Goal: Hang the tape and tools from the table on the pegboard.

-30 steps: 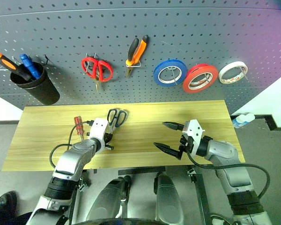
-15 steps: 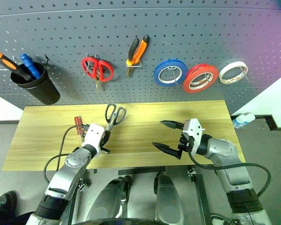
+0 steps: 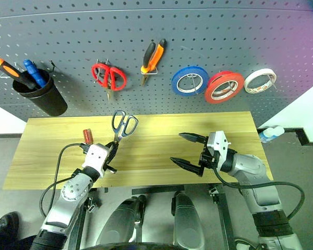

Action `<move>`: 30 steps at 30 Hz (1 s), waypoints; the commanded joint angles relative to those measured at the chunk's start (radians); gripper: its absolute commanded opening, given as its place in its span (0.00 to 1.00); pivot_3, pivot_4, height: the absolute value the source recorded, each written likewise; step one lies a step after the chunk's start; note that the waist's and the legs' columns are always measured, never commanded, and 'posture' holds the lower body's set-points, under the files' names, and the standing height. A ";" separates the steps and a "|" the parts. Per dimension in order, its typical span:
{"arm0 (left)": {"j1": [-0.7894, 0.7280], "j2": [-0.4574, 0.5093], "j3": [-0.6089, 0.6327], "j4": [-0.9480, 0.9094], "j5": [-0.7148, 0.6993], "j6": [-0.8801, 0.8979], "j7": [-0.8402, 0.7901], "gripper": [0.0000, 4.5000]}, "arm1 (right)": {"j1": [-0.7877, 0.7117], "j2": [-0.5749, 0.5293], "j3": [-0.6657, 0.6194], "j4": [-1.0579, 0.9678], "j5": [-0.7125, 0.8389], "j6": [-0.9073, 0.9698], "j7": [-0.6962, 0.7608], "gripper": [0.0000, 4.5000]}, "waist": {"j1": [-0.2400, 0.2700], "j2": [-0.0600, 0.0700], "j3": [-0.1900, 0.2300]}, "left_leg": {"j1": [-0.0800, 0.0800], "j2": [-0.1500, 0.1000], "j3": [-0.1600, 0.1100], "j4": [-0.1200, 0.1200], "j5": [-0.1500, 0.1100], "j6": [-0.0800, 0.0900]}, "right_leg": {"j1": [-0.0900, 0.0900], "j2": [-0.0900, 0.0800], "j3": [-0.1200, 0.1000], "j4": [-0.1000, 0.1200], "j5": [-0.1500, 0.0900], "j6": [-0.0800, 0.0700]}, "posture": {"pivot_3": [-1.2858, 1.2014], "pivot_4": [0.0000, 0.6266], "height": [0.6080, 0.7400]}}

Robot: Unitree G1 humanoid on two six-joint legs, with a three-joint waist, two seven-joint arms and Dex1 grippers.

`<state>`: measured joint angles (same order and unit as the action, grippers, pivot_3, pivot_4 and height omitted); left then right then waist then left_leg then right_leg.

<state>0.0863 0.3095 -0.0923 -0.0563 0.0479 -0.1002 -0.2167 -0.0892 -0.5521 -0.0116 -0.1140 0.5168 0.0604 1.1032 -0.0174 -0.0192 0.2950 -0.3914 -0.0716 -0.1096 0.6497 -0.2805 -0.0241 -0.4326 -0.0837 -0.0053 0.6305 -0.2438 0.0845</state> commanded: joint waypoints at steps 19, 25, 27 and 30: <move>0.018 0.024 0.074 0.062 0.186 -0.493 0.150 0.11 | 0.004 0.174 -0.132 0.099 0.148 -0.039 0.018 1.00 | -0.003 0.001 -0.009 | 0.000 0.000 0.001 0.002 0.000 0.000 | 0.000 0.001 0.000 0.001 0.002 0.000 | 0.46 0.34 1.00; -0.011 0.032 0.095 -0.018 0.160 -0.431 0.125 0.11 | 0.008 0.204 -0.133 0.136 0.125 -0.108 0.051 1.00 | -0.005 0.005 -0.021 | 0.001 0.000 0.002 0.002 0.000 0.000 | 0.000 0.002 0.000 0.002 0.002 0.000 | 0.46 0.33 1.00; -0.026 0.032 0.102 -0.040 0.160 -0.409 0.121 0.11 | 0.006 0.207 -0.129 0.141 0.120 -0.130 0.064 1.00 | -0.006 0.005 -0.024 | 0.001 0.000 0.002 0.002 0.000 0.000 | 0.000 0.002 0.000 0.002 0.002 0.000 | 0.45 0.32 1.00; -0.063 0.036 0.114 -0.057 0.159 -0.380 0.120 0.11 | -0.010 0.203 -0.116 0.140 0.102 -0.164 0.089 1.00 | -0.008 0.006 -0.029 | 0.001 0.000 0.002 0.003 0.000 0.000 | 0.000 0.002 0.000 0.003 0.003 0.000 | 0.45 0.32 1.00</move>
<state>0.0414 0.3388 -0.0078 -0.0613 0.2193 -0.4862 -0.1008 -0.0894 -0.3525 -0.1266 0.0357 0.6233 -0.0671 1.1694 -0.0254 -0.0136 0.2659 -0.3903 -0.0714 -0.1075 0.6533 -0.2803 -0.0240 -0.4323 -0.0814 -0.0051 0.6336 -0.2412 0.0845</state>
